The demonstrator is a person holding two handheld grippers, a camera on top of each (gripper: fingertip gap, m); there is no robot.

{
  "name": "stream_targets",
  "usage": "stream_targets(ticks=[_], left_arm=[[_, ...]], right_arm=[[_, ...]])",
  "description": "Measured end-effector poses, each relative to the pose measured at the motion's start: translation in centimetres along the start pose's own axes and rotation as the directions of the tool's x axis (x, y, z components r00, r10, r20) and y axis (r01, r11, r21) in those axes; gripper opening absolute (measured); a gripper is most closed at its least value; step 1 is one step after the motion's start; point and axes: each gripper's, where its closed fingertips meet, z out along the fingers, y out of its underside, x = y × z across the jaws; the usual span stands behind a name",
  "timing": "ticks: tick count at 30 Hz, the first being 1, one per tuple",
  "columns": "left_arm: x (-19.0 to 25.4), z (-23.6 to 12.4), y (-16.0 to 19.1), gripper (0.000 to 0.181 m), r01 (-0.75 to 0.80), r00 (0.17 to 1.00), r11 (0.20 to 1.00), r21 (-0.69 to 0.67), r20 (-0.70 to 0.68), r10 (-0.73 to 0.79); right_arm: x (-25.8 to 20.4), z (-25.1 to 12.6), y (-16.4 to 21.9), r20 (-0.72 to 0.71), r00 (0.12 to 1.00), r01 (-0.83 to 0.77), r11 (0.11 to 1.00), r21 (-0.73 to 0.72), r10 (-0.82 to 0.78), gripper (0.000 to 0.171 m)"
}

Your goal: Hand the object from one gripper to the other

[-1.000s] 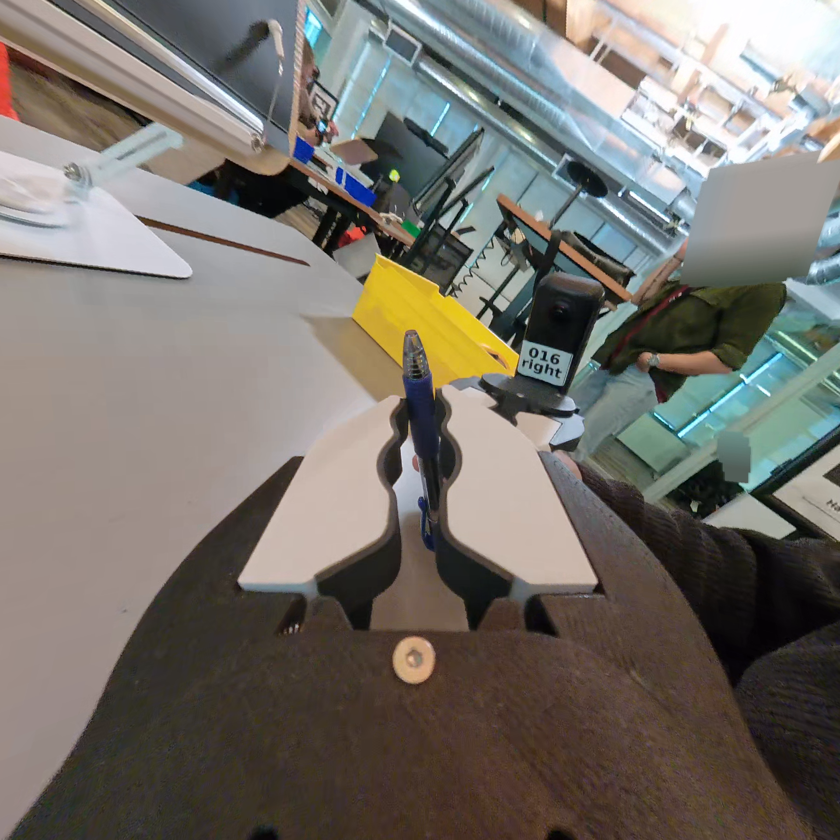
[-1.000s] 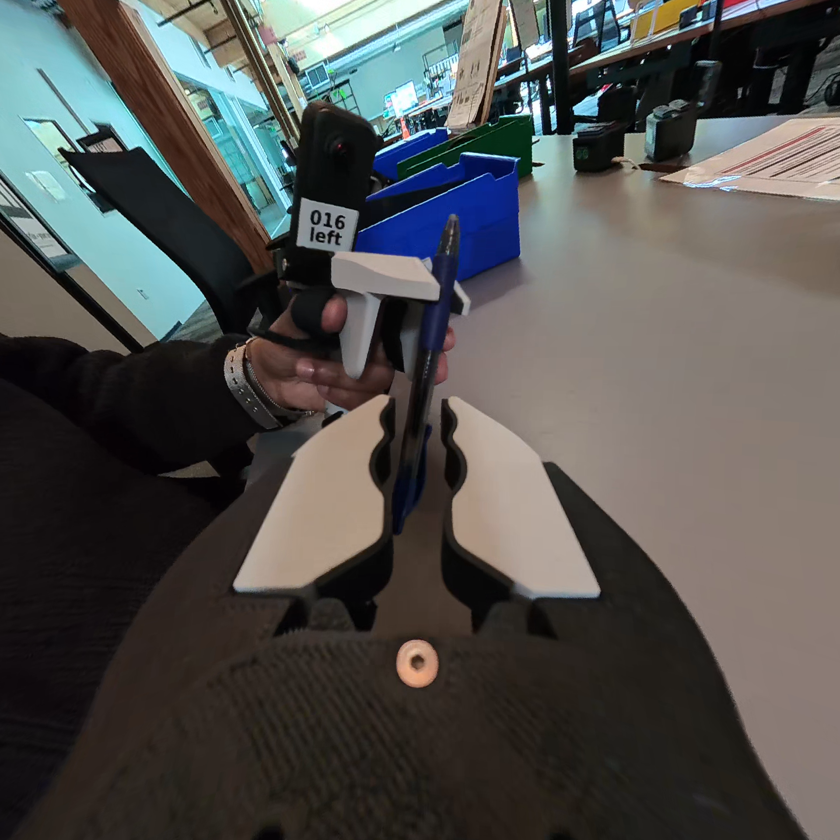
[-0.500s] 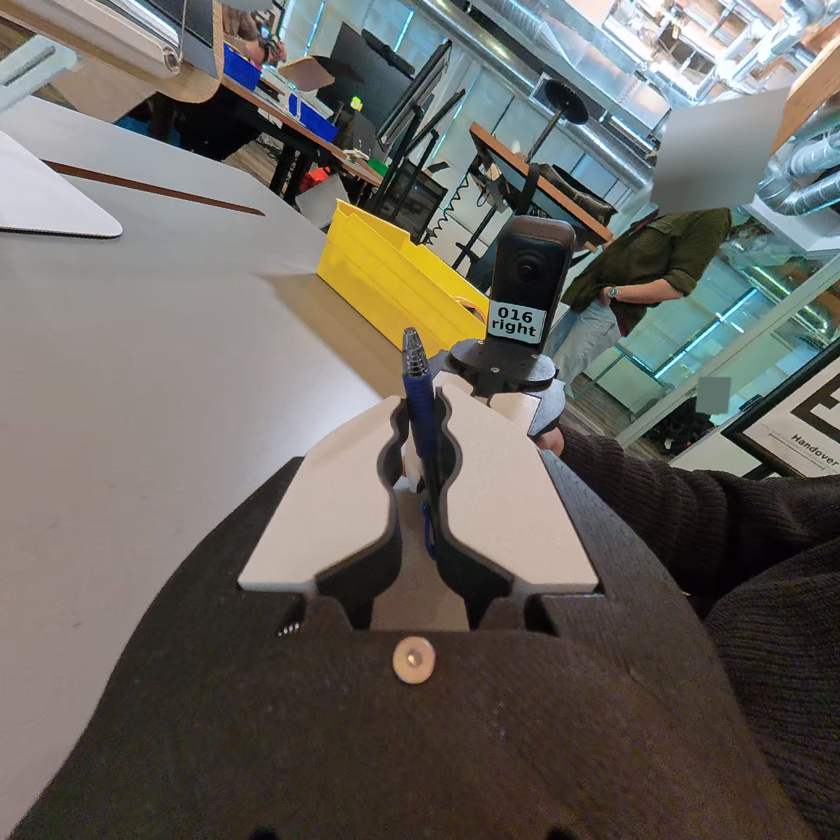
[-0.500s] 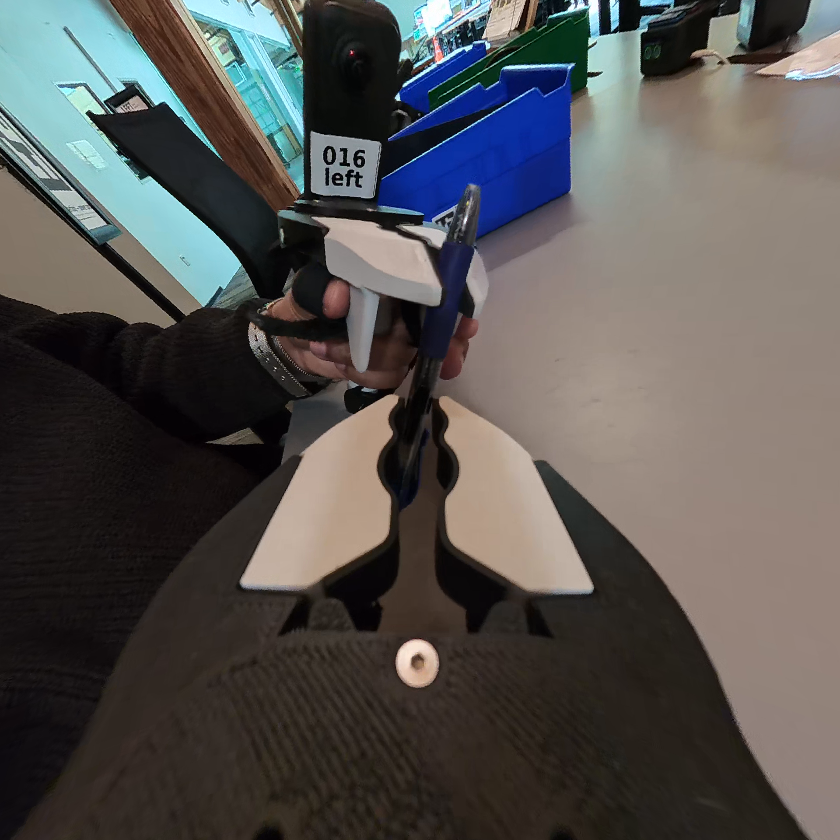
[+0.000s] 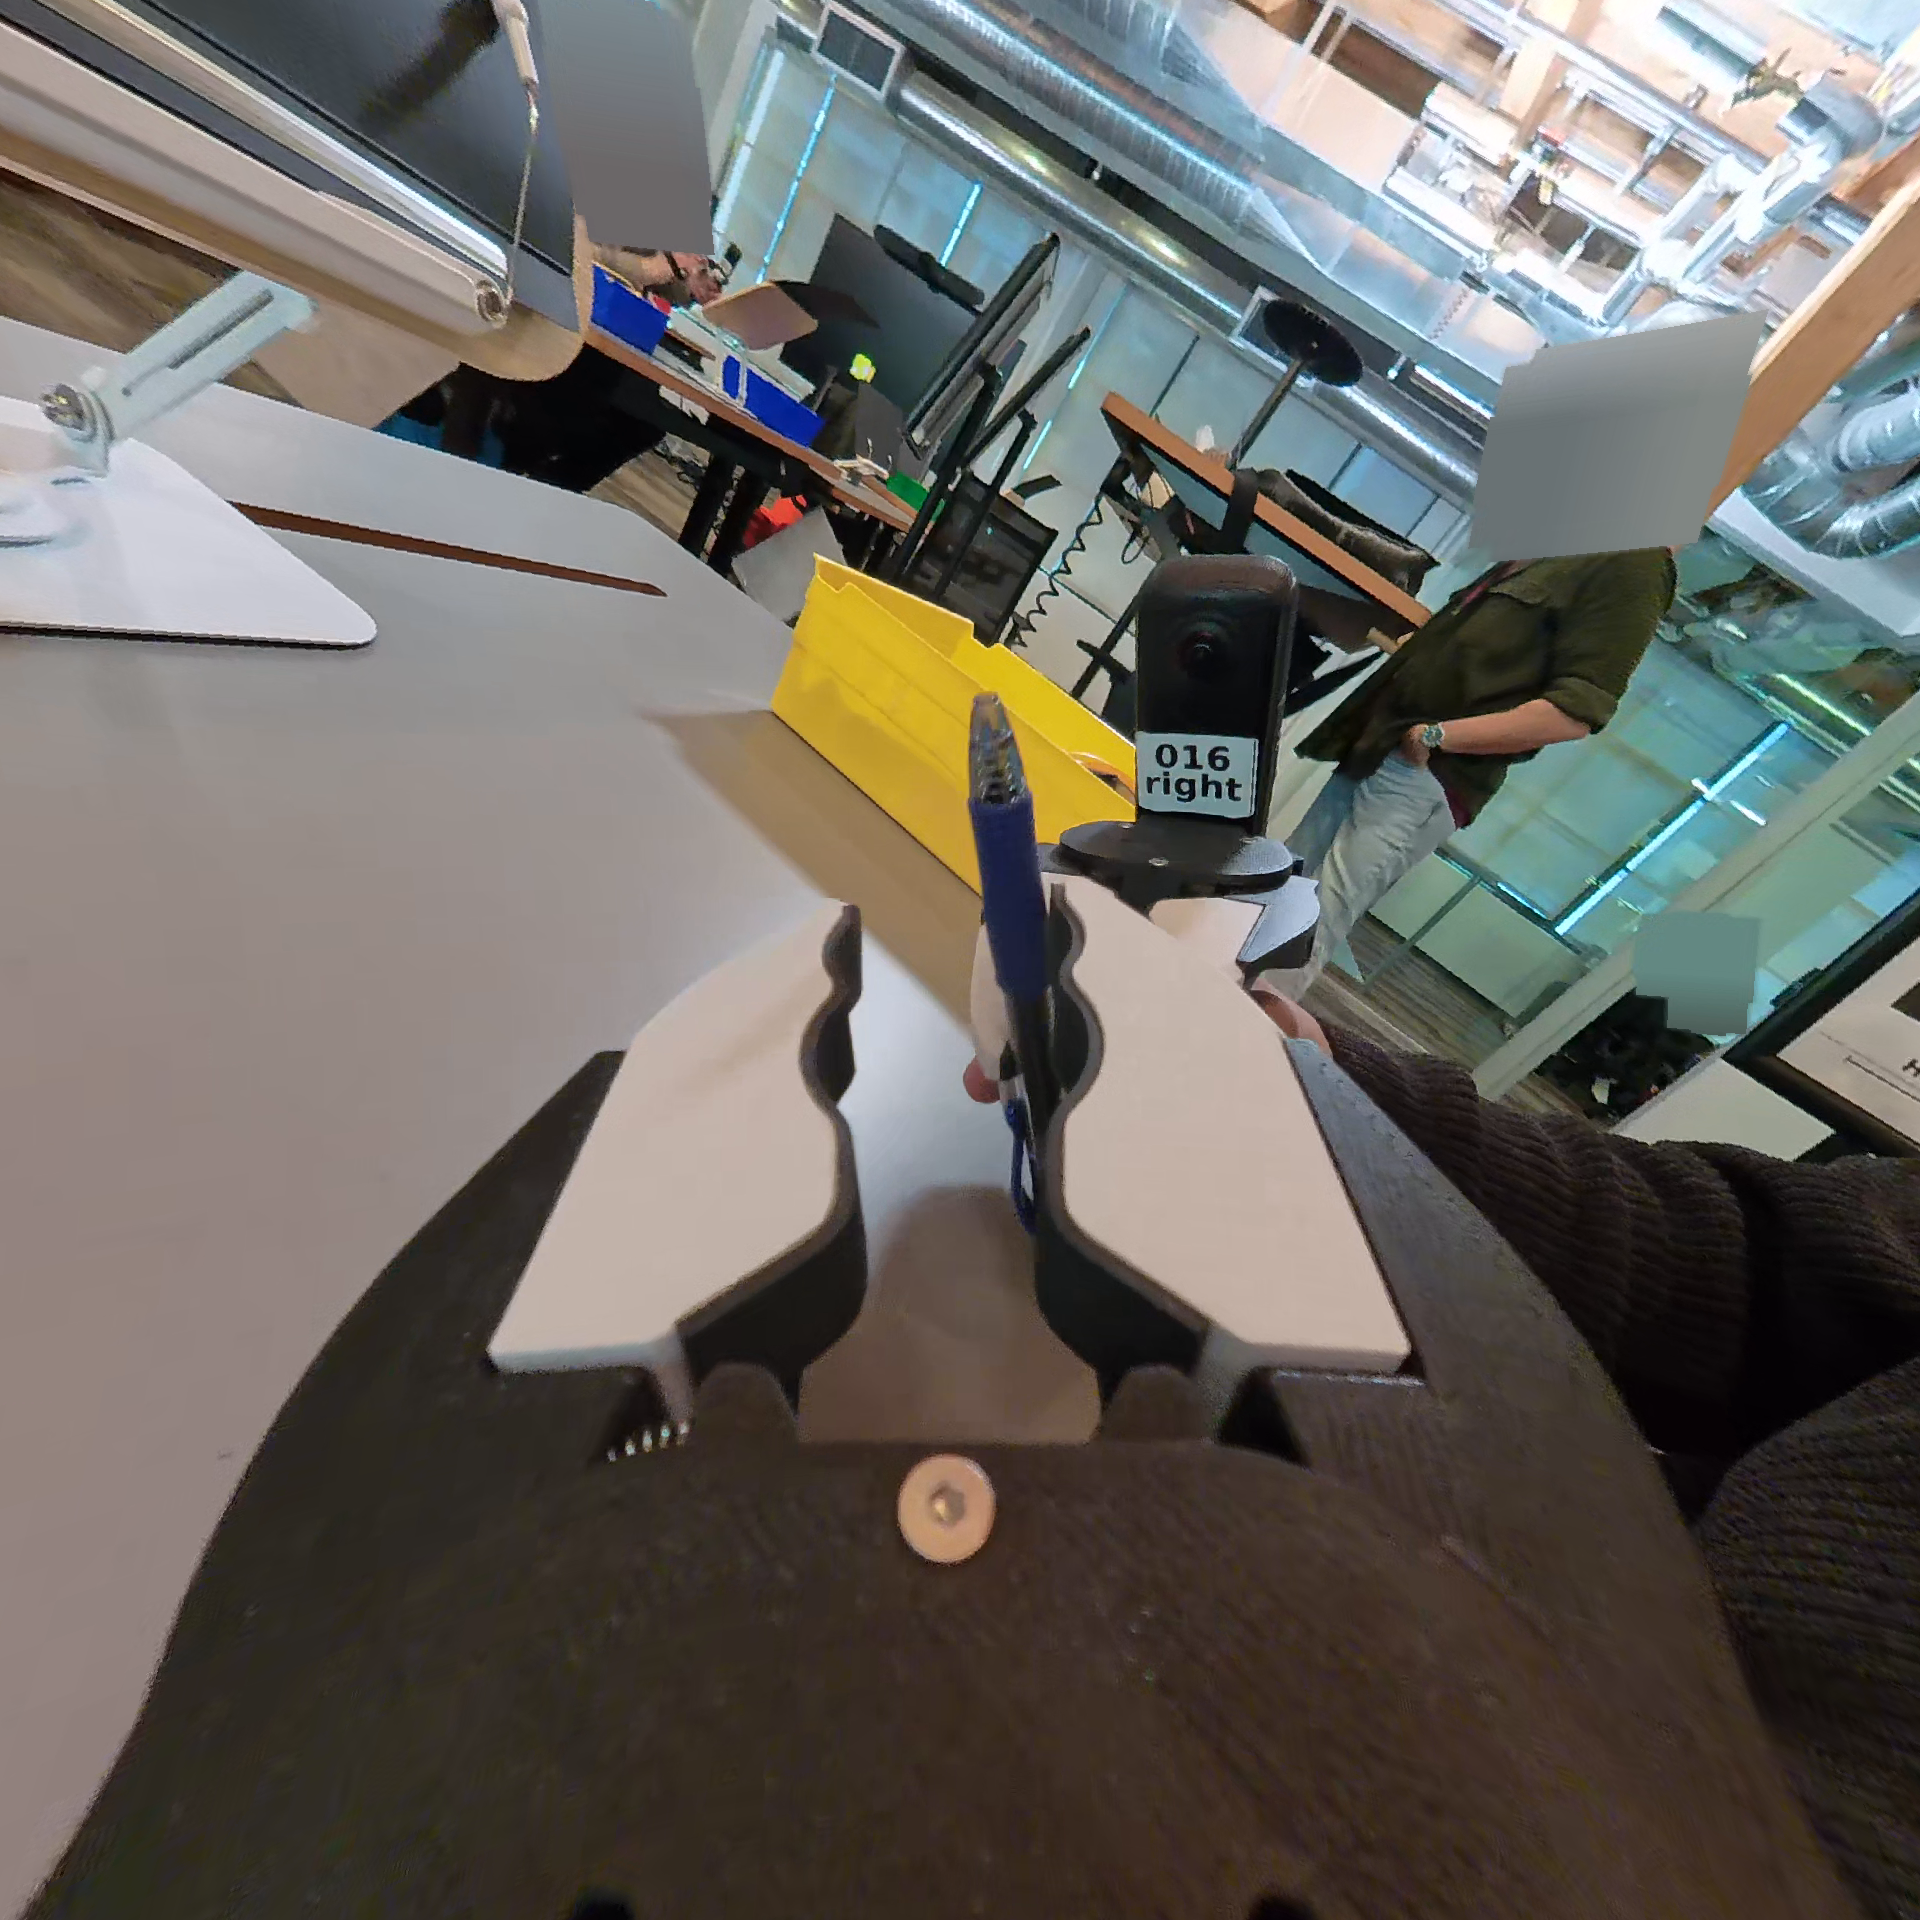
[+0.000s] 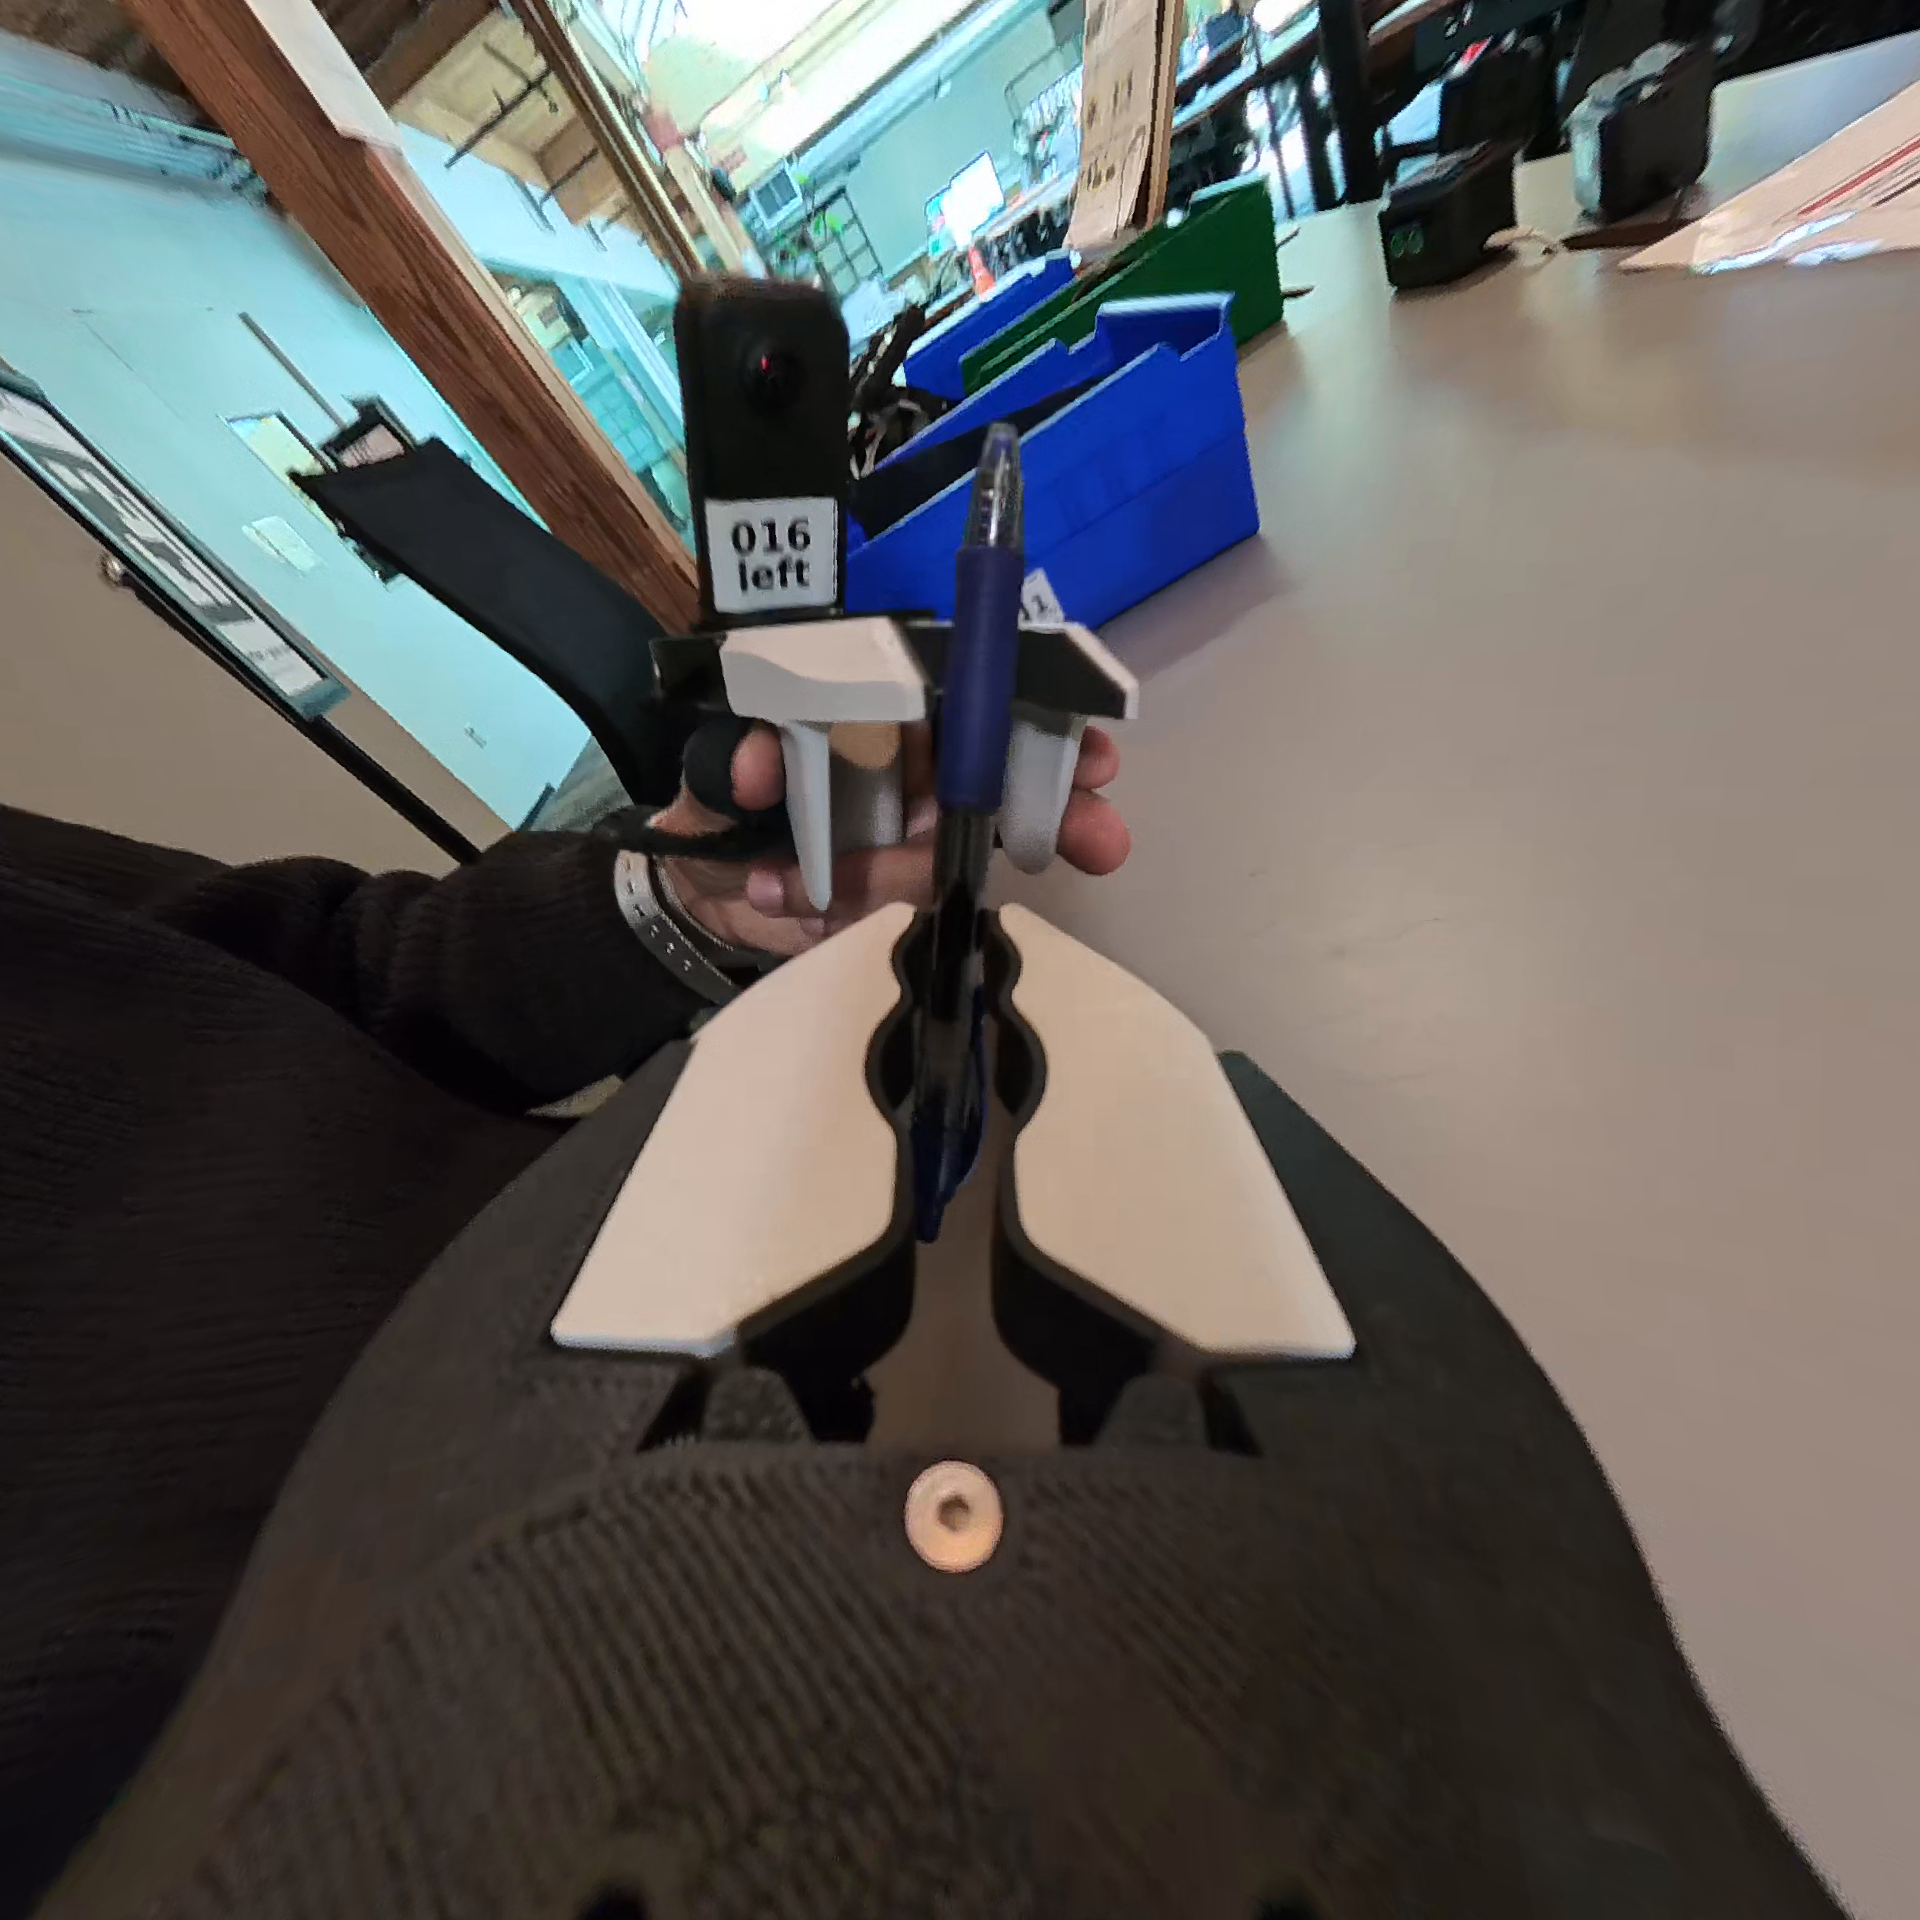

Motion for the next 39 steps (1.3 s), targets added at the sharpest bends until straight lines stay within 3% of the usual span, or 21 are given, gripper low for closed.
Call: stream_targets(ticks=[5,10,15,18,21,26,32,39], left_arm=[[-0.2,-0.2,-0.5,0.041,0.006,1.0,0.999,0.035,0.007,-0.006],[-0.6,-0.1,-0.3,0.038,0.031,0.999,0.999,0.032,0.012,-0.032],[-0.8,-0.1,-0.2,0.034,0.041,0.999,0.999,0.03,0.015,-0.041],[-0.8,0.0,-0.1,0.033,0.049,0.999,0.998,0.025,0.013,-0.05],[-0.8,0.1,0.0,0.032,0.054,0.998,0.998,0.019,0.011,-0.054],[-0.9,0.2,0.2,0.031,0.059,0.998,0.998,0.012,0.011,-0.059],[-1.2,-0.1,-0.1,0.03,0.08,0.997,0.996,0.029,0.011,-0.08],[-1.3,-0.2,-0.3,0.029,0.098,0.995,0.994,0.041,0.01,-0.098]], right_arm=[[0.4,-2.9,-3.4,-0.061,0.998,-0.028,0.992,0.127,0.036,0.01],[2.1,-10.7,-7.8,-0.302,0.953,0.03,0.979,0.2,0.033,0.01],[5.4,-23.0,-10.2,-0.596,0.79,0.056,0.953,0.299,0.141,0.01],[7.7,-30.0,-9.0,-0.705,0.657,0.028,0.926,0.378,0.268,0.01],[9.6,-34.1,-6.5,-0.726,0.563,-0.058,0.895,0.443,0.395,0.01],[11.8,-34.5,-3.2,-0.729,0.495,-0.186,0.877,0.442,0.472,0.01],[12.2,-33.9,-2.5,-0.829,0.417,-0.184,0.928,0.325,0.373,0.01],[12.1,-33.4,-2.6,-0.839,0.416,-0.182,0.936,0.3,0.35,0.018]])
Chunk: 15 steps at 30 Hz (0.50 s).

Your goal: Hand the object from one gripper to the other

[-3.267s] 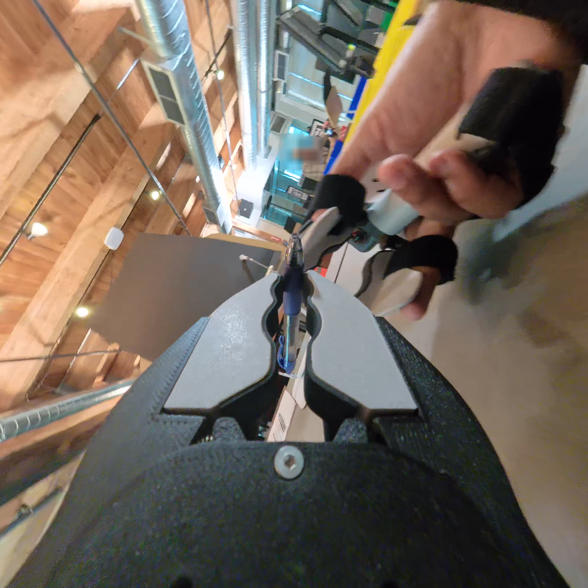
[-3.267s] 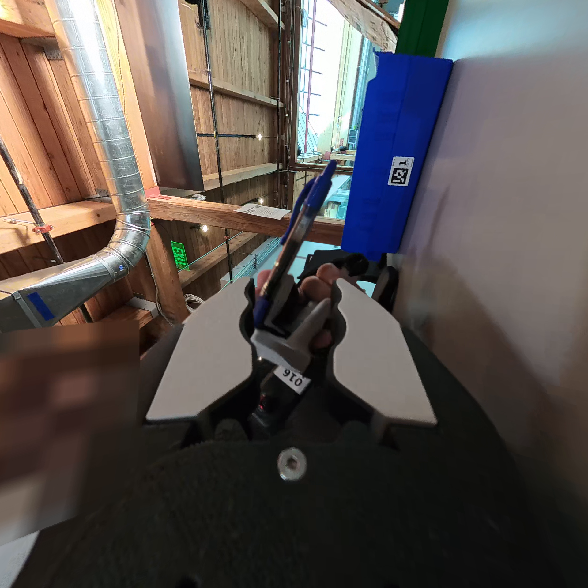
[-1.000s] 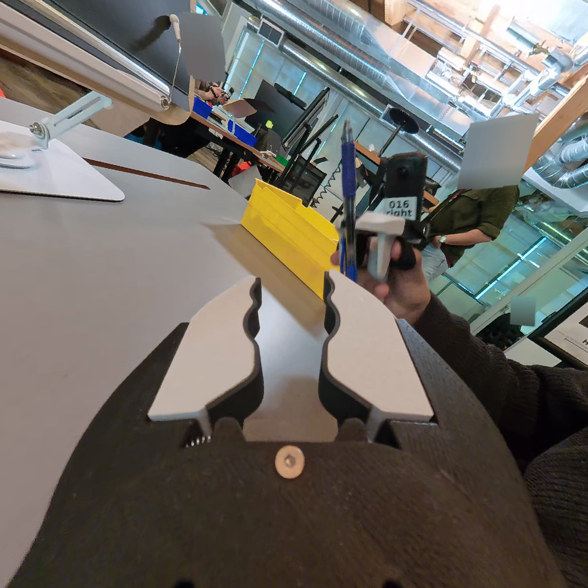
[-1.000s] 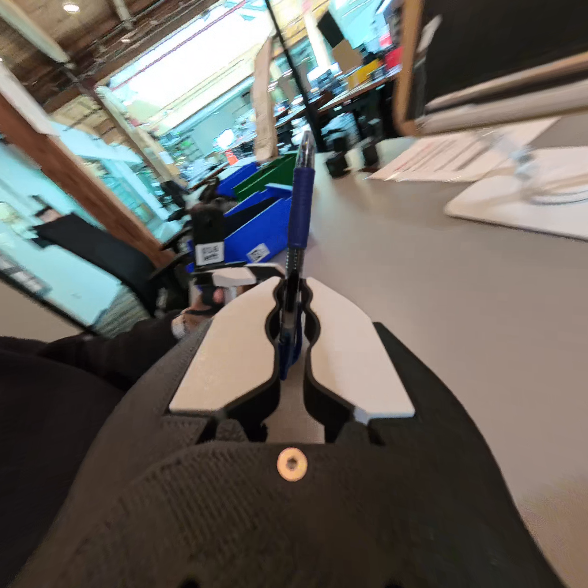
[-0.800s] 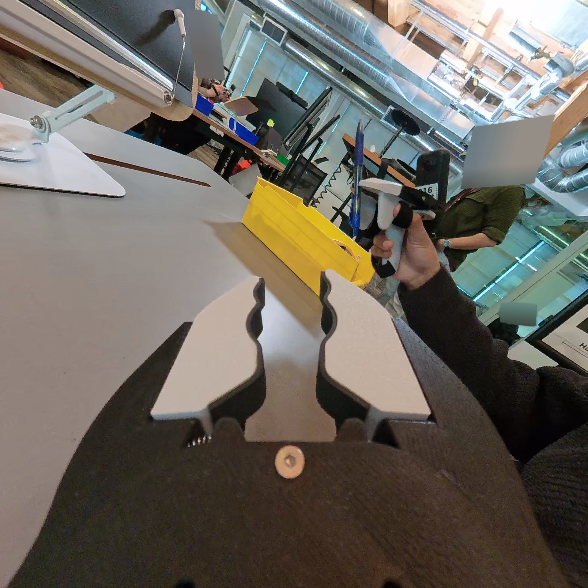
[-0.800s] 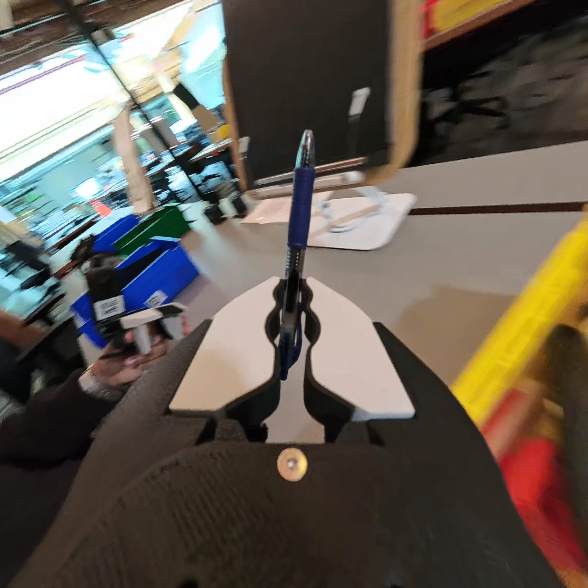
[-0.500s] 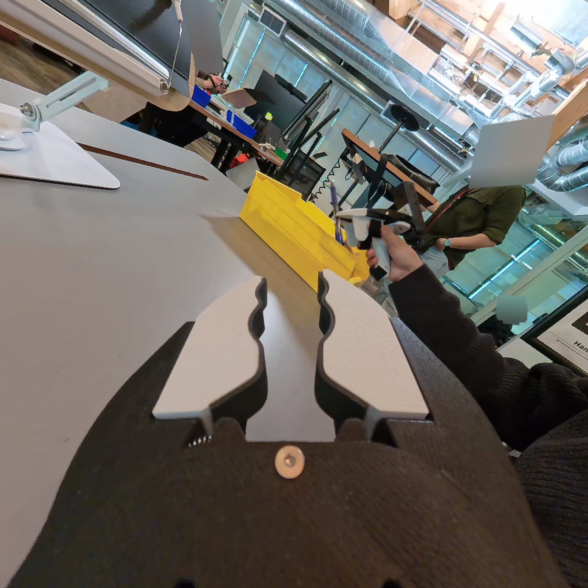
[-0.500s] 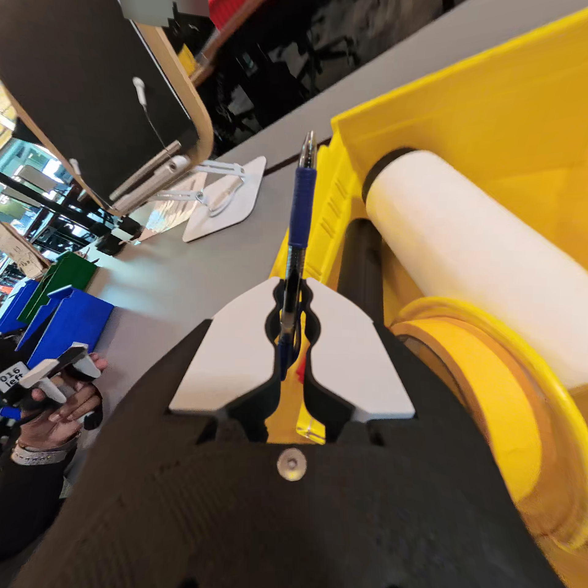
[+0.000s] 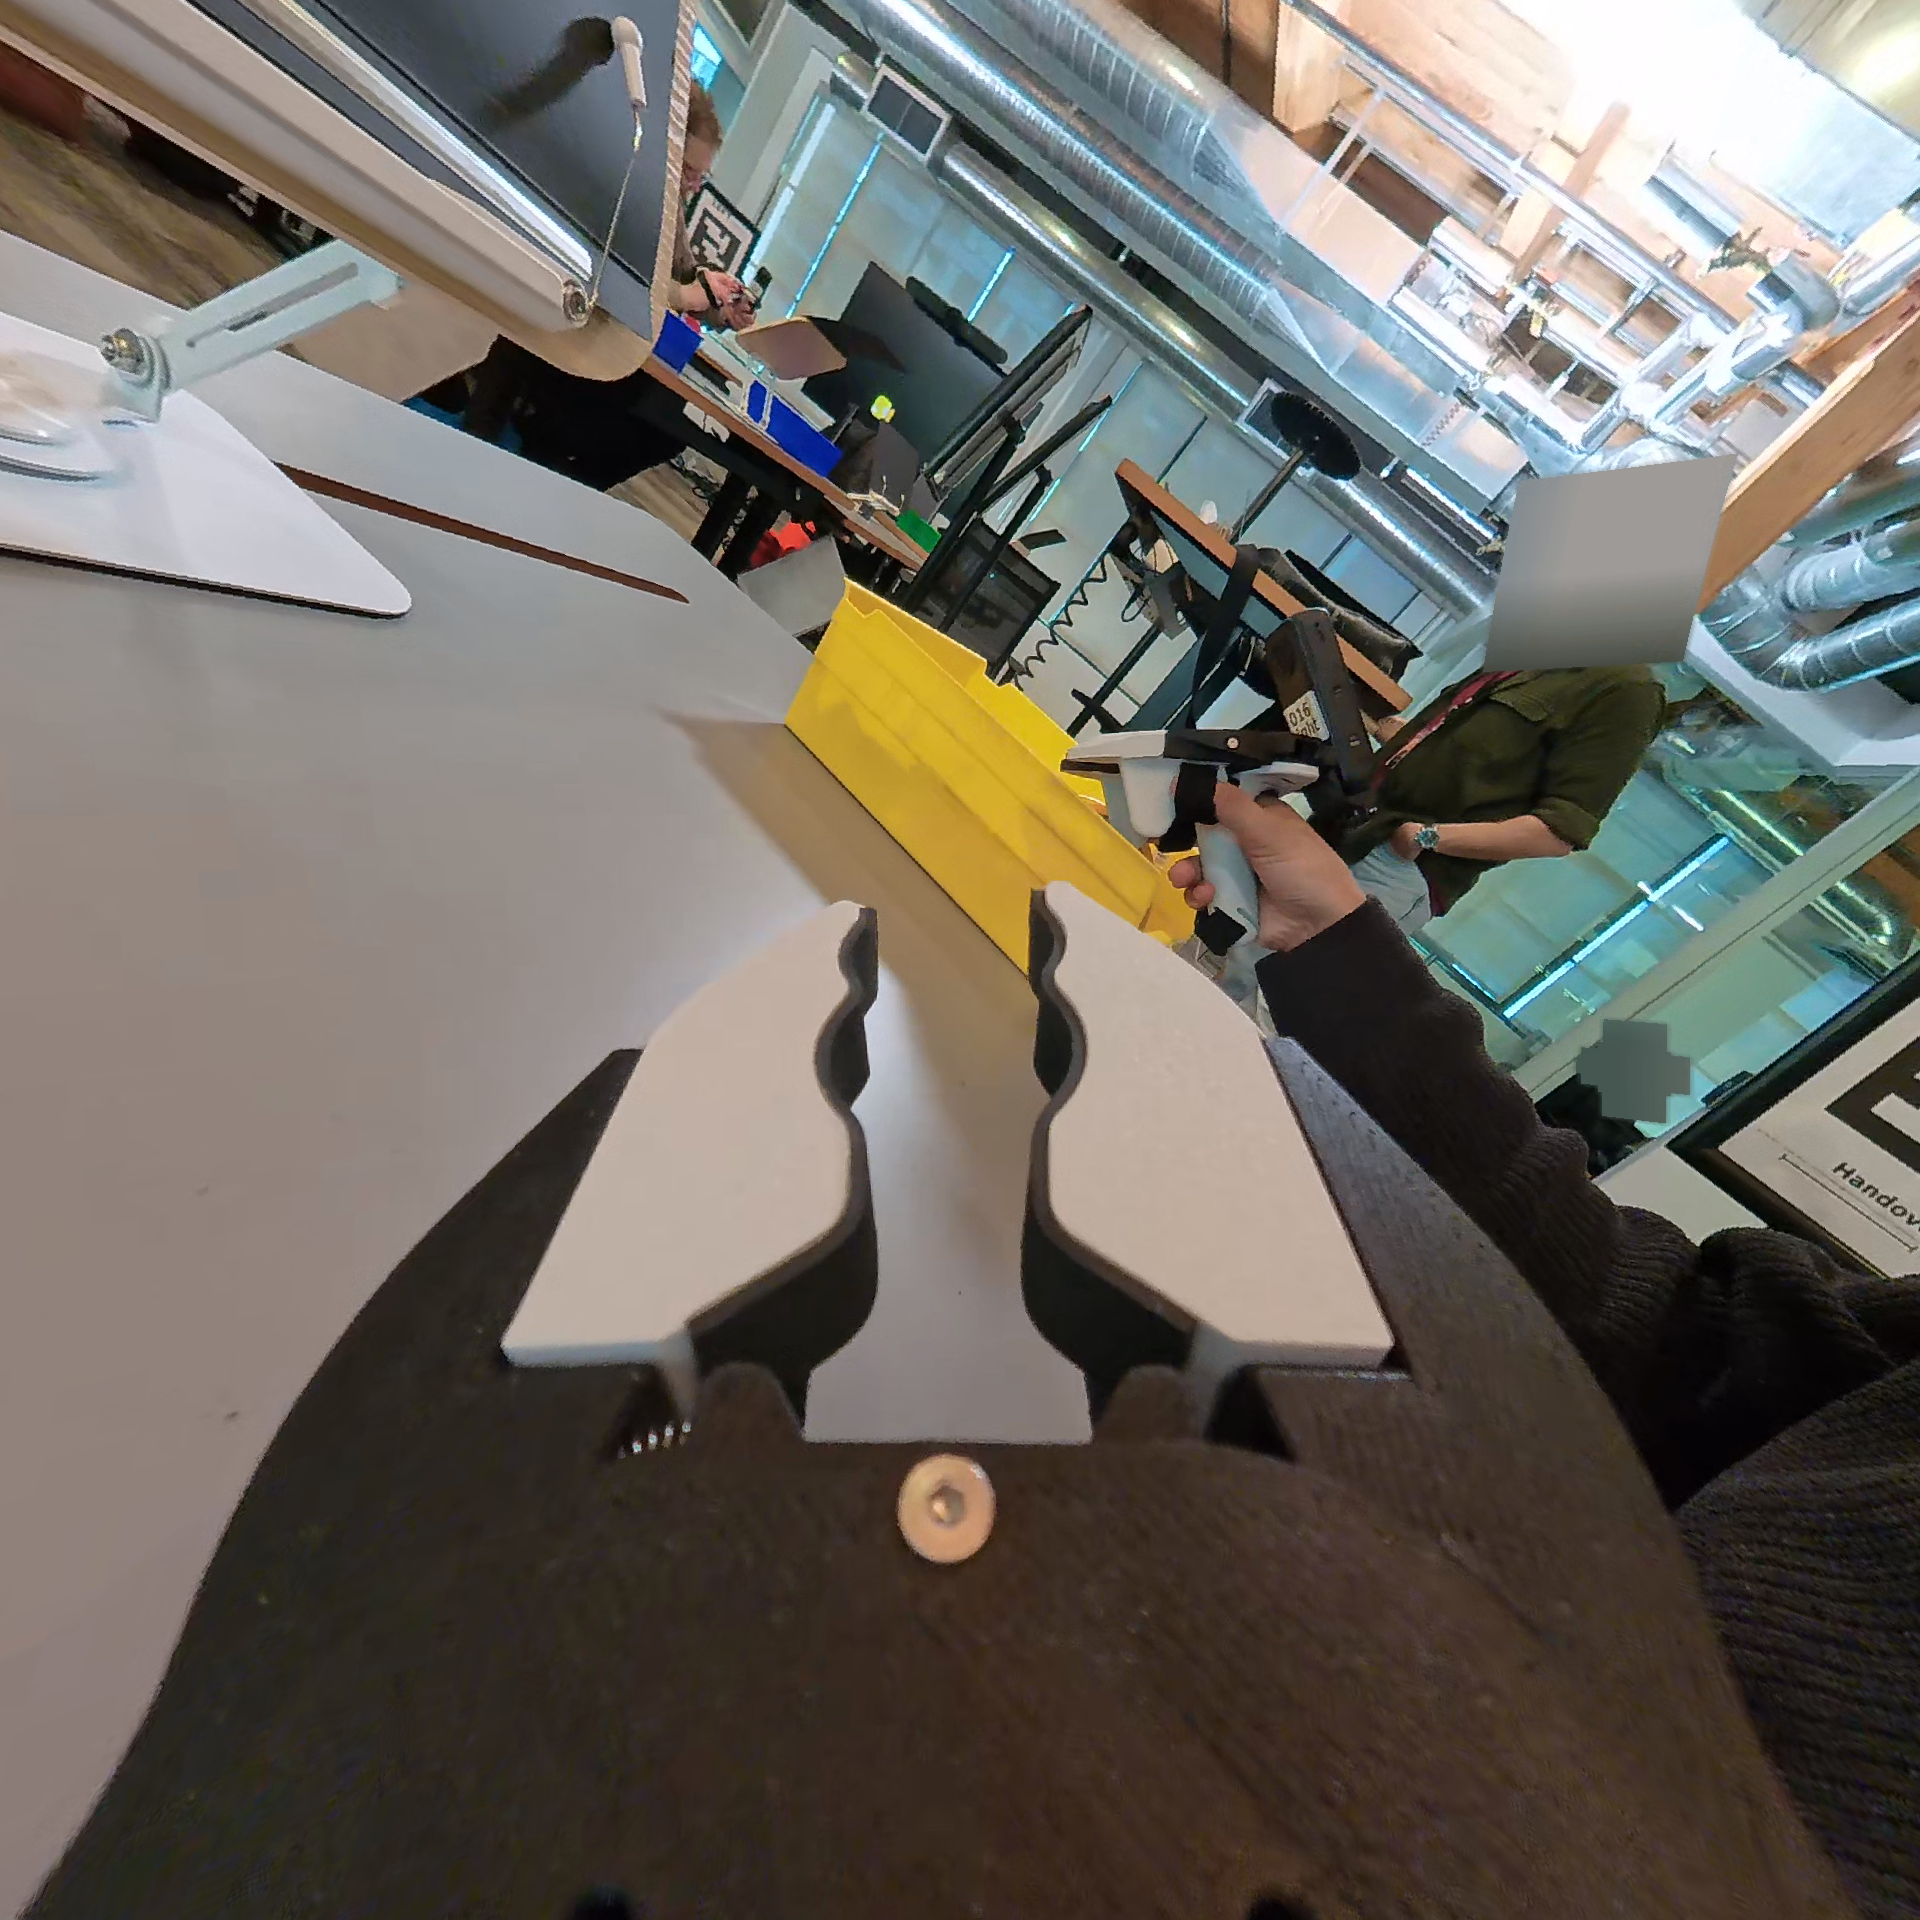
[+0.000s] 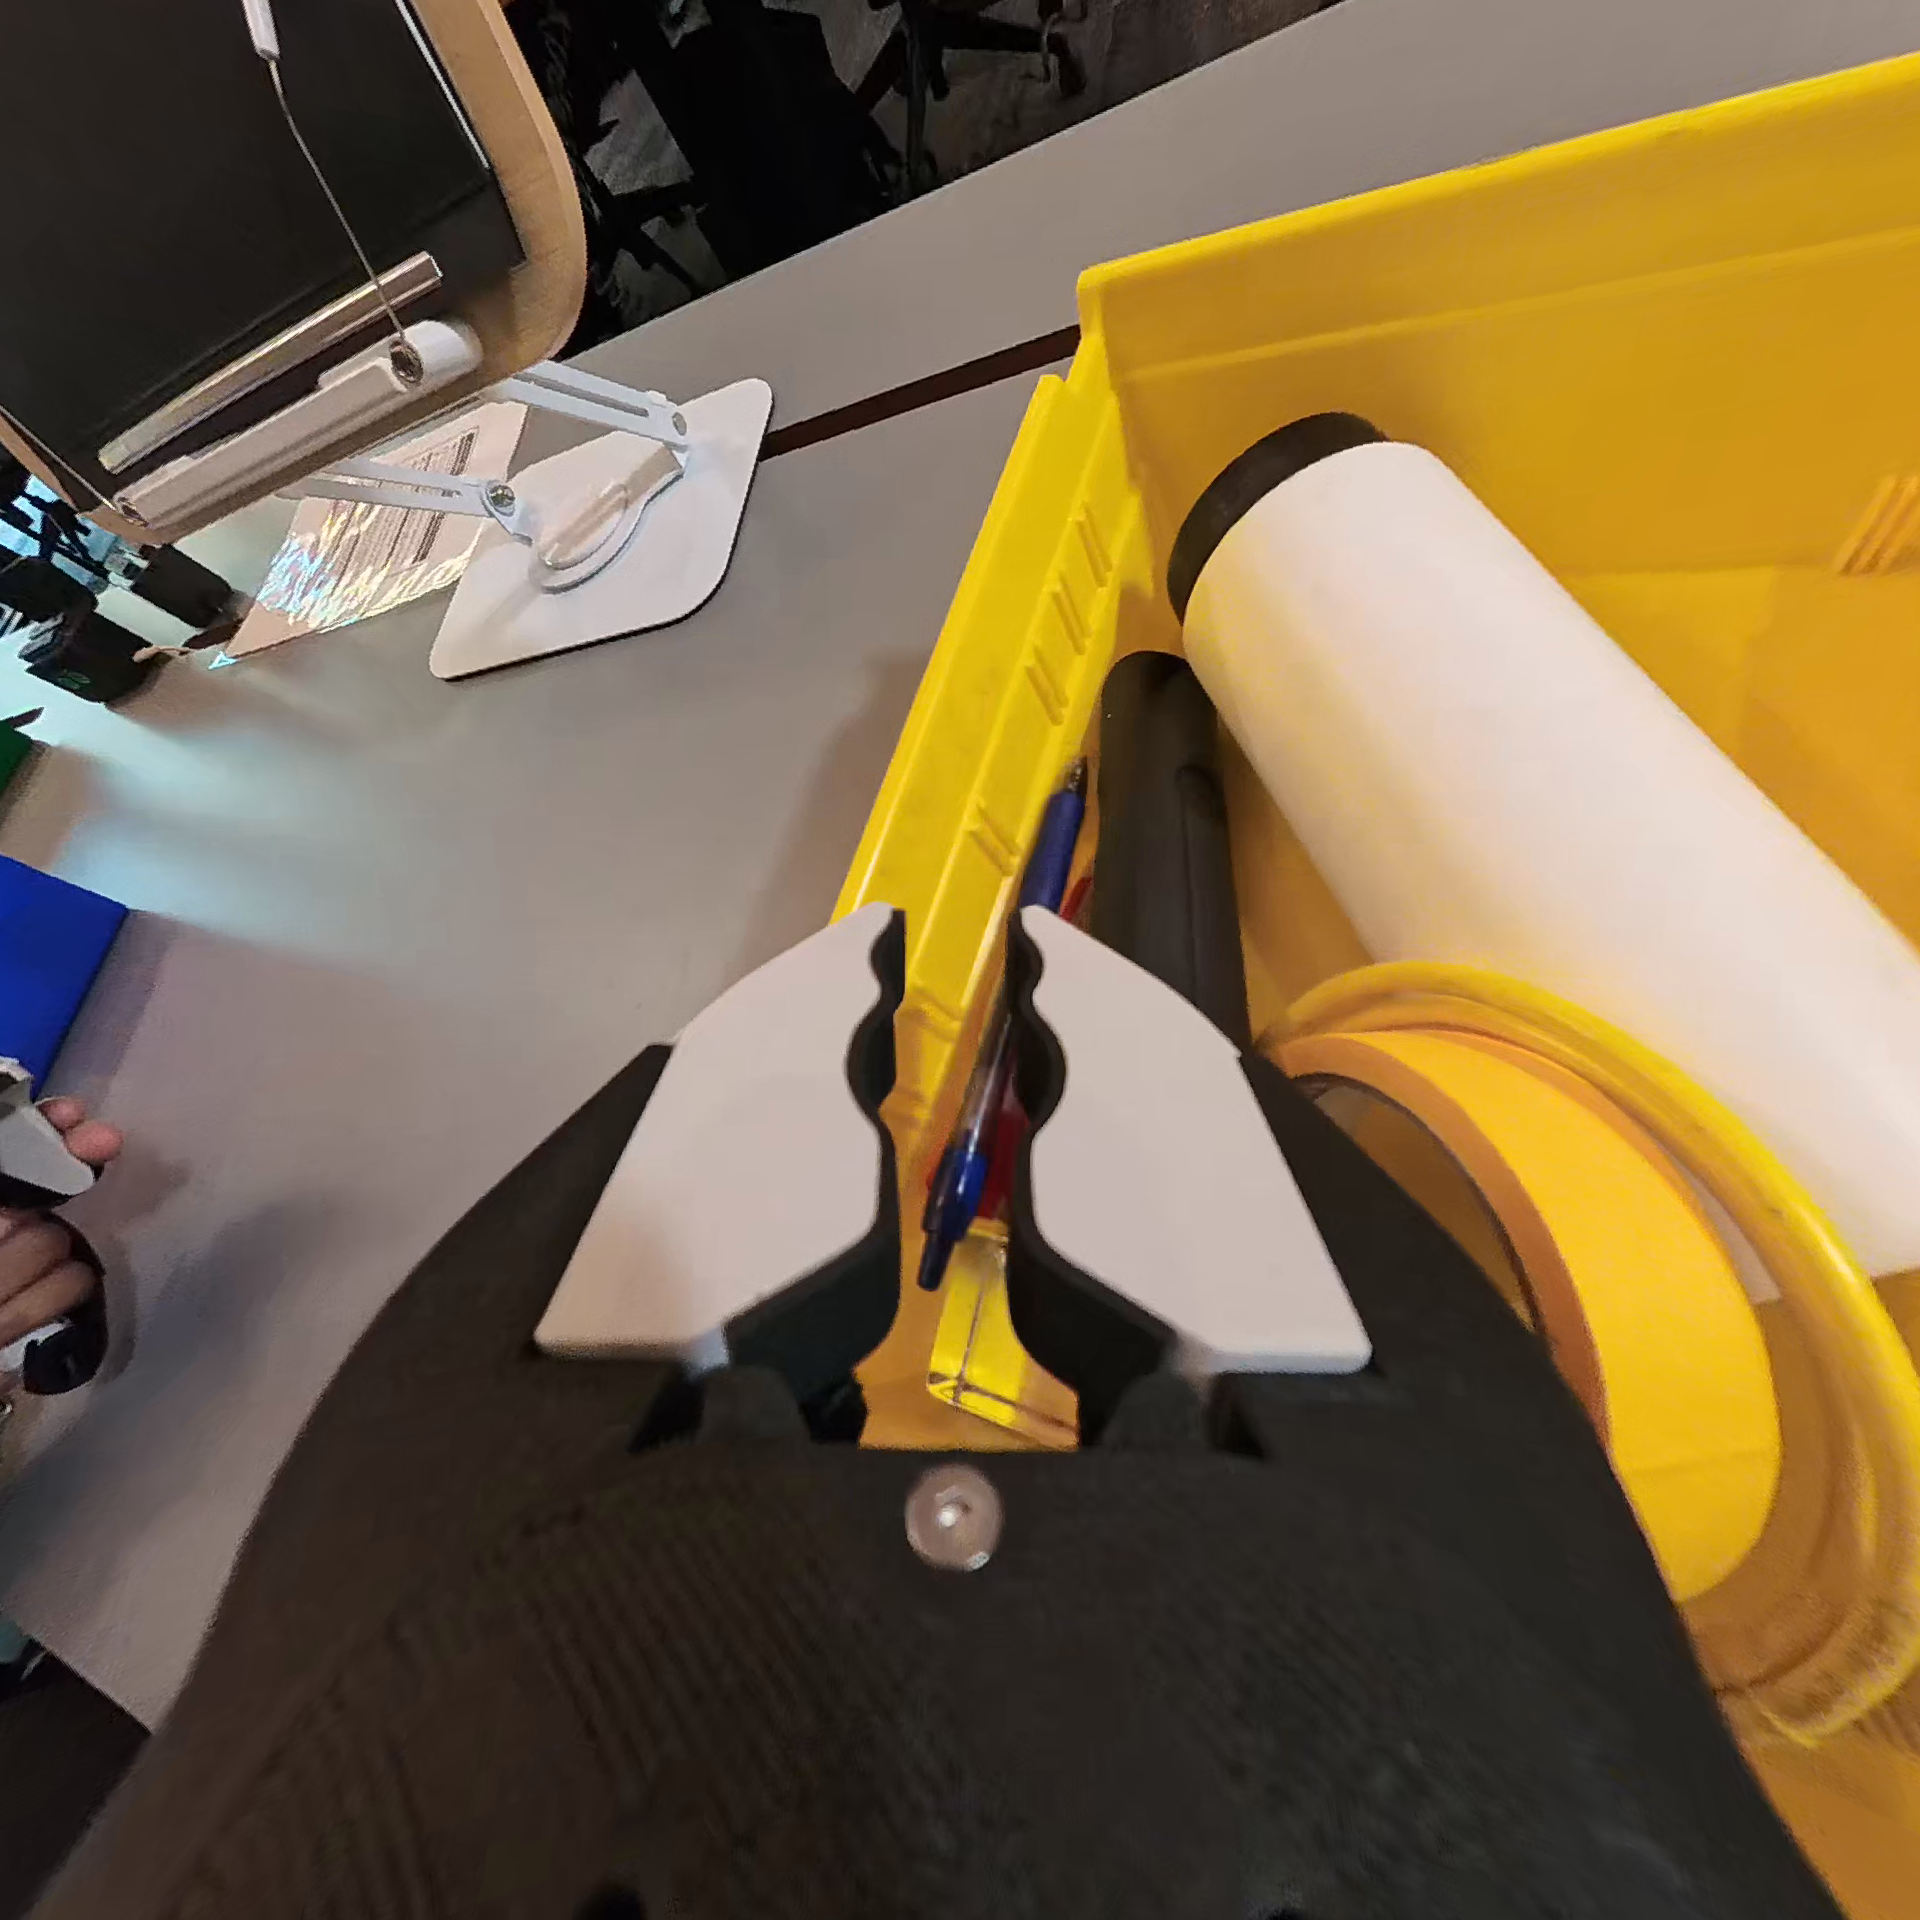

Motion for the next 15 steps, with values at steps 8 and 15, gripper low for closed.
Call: stream_targets(ticks=[8,15], left_arm=[[-0.3,0.0,0.0,0.027,0.007,1.0,1.0,0.003,0.008,-0.008],[-0.6,-0.3,-0.4,0.027,0.003,1.0,1.0,0.021,0.031,-0.004]], right_arm=[[-4.7,-2.5,-2.5,0.016,0.97,0.236,0.957,0.167,-0.241,0.014],[-18.8,-1.9,-0.5,0.414,0.813,0.234,0.881,0.411,-0.409,0.009]])
